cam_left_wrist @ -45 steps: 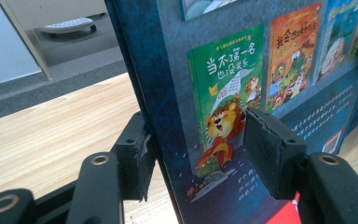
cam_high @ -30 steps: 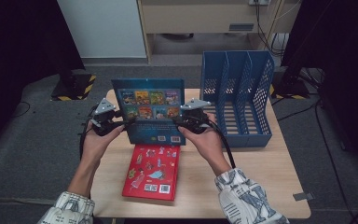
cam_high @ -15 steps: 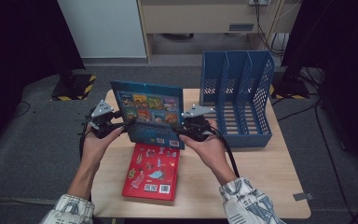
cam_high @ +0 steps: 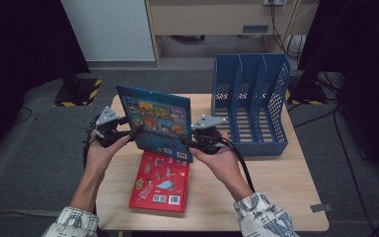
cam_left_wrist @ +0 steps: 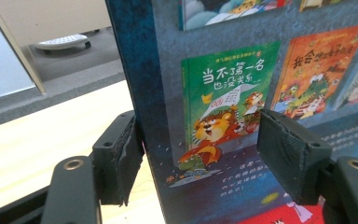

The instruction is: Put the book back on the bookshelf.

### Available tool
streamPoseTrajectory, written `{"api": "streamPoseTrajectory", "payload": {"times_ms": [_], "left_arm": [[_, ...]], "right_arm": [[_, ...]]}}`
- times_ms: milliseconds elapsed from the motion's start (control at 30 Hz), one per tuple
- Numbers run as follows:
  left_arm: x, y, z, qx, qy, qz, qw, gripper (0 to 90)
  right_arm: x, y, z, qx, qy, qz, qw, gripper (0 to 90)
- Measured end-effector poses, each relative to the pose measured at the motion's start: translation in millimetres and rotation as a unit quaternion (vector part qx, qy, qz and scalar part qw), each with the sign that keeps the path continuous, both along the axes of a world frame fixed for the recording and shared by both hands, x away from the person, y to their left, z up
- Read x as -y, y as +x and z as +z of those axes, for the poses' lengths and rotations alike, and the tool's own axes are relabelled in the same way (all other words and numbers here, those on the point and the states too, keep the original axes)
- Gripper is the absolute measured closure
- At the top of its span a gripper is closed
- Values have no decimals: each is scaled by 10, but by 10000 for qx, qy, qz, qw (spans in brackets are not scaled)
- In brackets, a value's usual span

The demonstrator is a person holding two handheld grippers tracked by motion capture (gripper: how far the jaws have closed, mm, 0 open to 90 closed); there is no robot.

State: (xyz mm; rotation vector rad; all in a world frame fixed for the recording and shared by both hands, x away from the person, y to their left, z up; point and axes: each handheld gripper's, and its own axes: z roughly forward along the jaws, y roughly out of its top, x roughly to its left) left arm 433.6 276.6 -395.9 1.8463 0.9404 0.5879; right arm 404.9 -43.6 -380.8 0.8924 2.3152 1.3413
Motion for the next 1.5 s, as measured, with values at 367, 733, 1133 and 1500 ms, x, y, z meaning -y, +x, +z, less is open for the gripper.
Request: {"api": "streamPoseTrajectory", "payload": {"times_ms": [367,733,1133,1500], "left_arm": [[-15,-32,-3,22,-99,-37,9999,289],[-11,-45,-7,57,-156,-44,9999,251],[-27,-81,-22,39,-282,-64,9996,225],[-9,-50,-21,48,-232,-111,9997,212]], "right_arm": [[-51,-42,25,68,81,157,9998,627],[-103,-121,29,107,74,319,9994,569],[-209,-208,29,216,65,459,9987,455],[-204,-208,43,125,110,493,9986,470]]}}
